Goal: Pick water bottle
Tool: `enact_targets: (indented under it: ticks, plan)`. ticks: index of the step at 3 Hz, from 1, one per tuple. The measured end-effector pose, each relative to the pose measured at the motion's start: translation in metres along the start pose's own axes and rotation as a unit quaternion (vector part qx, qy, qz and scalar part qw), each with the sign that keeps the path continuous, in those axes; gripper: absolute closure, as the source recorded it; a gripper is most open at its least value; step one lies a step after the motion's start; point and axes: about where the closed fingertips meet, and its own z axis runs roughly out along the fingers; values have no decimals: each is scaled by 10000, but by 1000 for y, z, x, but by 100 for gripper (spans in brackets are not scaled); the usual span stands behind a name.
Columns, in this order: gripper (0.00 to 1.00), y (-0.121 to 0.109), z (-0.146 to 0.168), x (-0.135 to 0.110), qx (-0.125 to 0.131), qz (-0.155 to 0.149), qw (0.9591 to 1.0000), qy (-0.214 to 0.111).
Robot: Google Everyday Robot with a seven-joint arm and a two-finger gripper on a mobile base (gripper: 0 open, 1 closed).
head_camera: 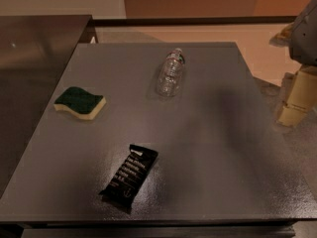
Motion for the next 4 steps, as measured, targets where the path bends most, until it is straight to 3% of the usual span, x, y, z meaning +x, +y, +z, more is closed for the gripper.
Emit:
enact_targets:
  ticks: [1,2,3,4]
  plan:
    - [0,-1,-1,-3,-17,-45,10000,-14]
    - [0,-8,8,-22,-104,-407,9991,-114]
    - [0,-23,26,-58,-217,-1148,9928,-247]
    - [0,-37,45,-94,-274,-2038,9784,-226]
